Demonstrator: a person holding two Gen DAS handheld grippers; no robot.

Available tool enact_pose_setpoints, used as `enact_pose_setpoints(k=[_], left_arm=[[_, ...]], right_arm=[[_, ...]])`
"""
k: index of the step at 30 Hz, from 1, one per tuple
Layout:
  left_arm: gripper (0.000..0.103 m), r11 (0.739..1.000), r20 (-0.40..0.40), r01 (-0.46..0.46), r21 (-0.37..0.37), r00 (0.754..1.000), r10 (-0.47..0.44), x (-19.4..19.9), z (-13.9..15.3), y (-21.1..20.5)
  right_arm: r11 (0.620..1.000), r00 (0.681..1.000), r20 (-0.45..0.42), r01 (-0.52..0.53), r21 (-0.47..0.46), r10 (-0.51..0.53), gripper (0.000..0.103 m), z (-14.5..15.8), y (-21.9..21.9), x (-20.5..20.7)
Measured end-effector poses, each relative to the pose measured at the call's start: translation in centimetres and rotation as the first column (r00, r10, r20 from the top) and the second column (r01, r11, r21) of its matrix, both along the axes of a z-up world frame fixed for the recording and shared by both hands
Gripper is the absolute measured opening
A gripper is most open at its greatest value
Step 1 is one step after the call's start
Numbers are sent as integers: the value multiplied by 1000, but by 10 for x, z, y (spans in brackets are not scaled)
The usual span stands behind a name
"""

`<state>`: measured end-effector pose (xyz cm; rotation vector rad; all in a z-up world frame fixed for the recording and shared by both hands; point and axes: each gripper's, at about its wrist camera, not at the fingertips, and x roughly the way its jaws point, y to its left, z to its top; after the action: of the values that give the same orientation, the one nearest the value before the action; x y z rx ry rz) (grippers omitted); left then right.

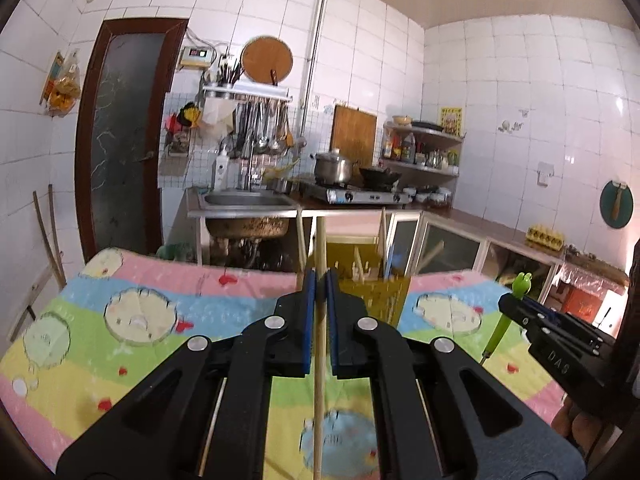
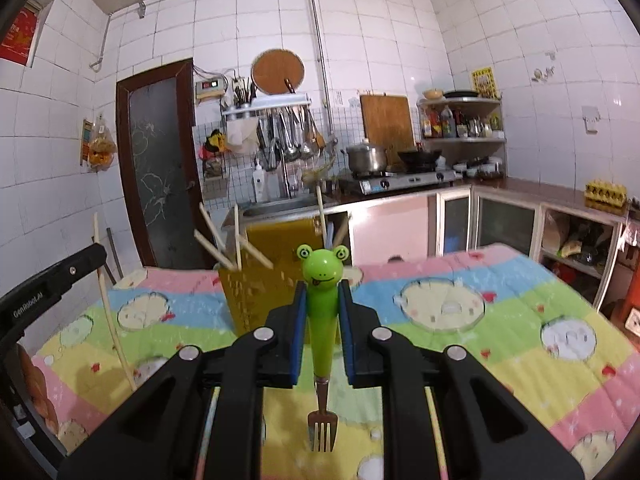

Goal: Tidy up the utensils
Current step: 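Lift the frog fork and chopstick and carry them over the yellow holder, then lower both utensils into the yellow holder and open both tools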

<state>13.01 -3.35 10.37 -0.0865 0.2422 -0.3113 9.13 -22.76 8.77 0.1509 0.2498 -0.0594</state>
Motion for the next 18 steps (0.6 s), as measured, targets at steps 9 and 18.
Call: enact_pose_setpoints(k=[9,18], left_arm=[[5,998,131,18,-57,991,-10,56,89,-15],[5,997,175,-13,-79,984,27,141,123,-49]], right_arm=[[999,993,116,-20,-44,25,16,75,-1,50],[999,989,143,-33,-11,34,16,119,-11,137]])
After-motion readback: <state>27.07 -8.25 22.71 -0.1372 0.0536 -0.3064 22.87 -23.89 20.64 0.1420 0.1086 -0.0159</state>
